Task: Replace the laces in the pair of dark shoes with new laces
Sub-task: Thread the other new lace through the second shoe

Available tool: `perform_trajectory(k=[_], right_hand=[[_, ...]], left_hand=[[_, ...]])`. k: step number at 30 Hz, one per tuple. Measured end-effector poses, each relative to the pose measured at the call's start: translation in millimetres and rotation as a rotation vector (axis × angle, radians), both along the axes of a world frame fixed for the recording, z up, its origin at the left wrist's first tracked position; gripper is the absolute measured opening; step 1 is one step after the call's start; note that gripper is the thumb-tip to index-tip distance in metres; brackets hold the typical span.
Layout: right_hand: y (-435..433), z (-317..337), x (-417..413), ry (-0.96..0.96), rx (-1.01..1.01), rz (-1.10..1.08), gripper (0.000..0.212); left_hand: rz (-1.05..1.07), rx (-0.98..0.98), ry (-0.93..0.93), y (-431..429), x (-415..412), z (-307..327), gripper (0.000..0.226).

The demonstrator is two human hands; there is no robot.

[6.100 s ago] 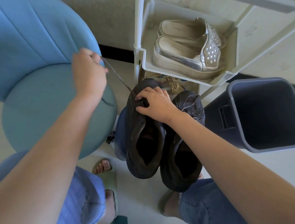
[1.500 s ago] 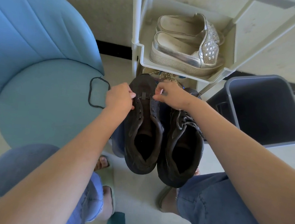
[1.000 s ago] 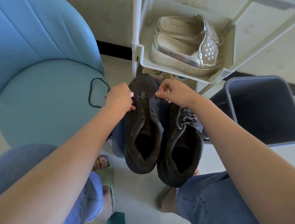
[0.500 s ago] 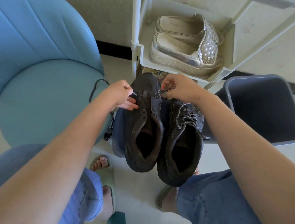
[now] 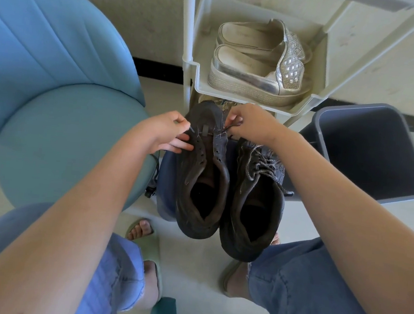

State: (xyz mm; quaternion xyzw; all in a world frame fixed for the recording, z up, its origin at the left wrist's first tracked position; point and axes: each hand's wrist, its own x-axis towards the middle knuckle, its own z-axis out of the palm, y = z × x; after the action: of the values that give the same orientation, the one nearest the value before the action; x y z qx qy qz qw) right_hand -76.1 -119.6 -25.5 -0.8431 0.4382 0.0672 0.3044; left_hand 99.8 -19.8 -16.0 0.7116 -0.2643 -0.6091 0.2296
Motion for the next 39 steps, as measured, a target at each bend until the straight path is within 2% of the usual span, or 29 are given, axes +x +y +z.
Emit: perform_trajectory(k=[4,6,8,10,14,18,21,23,25,27,28,29,32,34,35,36,37,38,39], right_hand=[[-6,5,1,-0.034,-0.251,-0.070,0.023],[-5,11,2,-0.099,-0.416,-0.055,0.021],[-4,17,3,-0.168,-0.582,-0.055,0.016],[-2,22,5,-0.271,-0.616,-0.163,0.012],[6,32,12,-0.610,-0.110,-0.478,0.010],[15,44,25,-1.053,0.434,-0.526,0.031],[15,51,31,-1.181,0.754,-0.523,0.028],[14,54,31,-1.182,0.864,-0.505,0.021],[14,58,29,-1.143,0.925,-0.444,0.017],[14,59,27,-1.044,0.929,-0.338,0.015],[15,59,25,-0.984,0.938,-0.280,0.016],[15,60,24,-0.926,0.956,-0.221,0.017],[16,62,25,-0.786,1.029,-0.043,0.017],[18,62,24,-0.694,1.078,0.051,0.012],[18,62,22,-0.638,1.088,0.075,0.008],[17,61,20,-0.574,1.062,0.074,0.003],[14,59,18,-0.516,0.985,0.029,0.003],[11,56,17,-0.483,0.869,-0.062,0.012],[7,54,15,-0.507,0.775,-0.183,0.023]], left_hand=[[-0.084,-0.085,-0.234,-1,-6,0,0.010],[-0.130,-0.122,-0.378,-2,-8,-1,0.013],[-0.083,-0.134,-0.455,-2,-6,-2,0.015],[0.024,-0.131,-0.465,-1,-5,3,0.019],[0.068,-0.307,-0.502,-6,-9,16,0.018],[0.038,-0.314,-0.073,-12,-16,29,0.025],[-0.084,-0.341,0.006,-14,-21,33,0.042],[-0.042,-0.350,0.070,-15,-24,30,0.038],[0.021,-0.328,0.092,-16,-24,31,0.020],[0.157,-0.262,0.046,-19,-22,33,0.008],[0.243,-0.238,0.027,-20,-19,35,0.009],[0.314,-0.224,0.099,-22,-15,38,0.015],[0.341,-0.206,0.649,-24,-5,50,0.034],[0.419,-0.234,0.770,-25,-6,53,0.037],[0.513,-0.271,0.754,-26,-7,53,0.031],[0.589,-0.324,0.634,-27,-8,52,0.028],[0.590,-0.382,0.420,-27,-8,51,0.029],[0.538,-0.435,0.243,-26,-7,50,0.030],[0.457,-0.460,0.193,-24,-5,49,0.030]])
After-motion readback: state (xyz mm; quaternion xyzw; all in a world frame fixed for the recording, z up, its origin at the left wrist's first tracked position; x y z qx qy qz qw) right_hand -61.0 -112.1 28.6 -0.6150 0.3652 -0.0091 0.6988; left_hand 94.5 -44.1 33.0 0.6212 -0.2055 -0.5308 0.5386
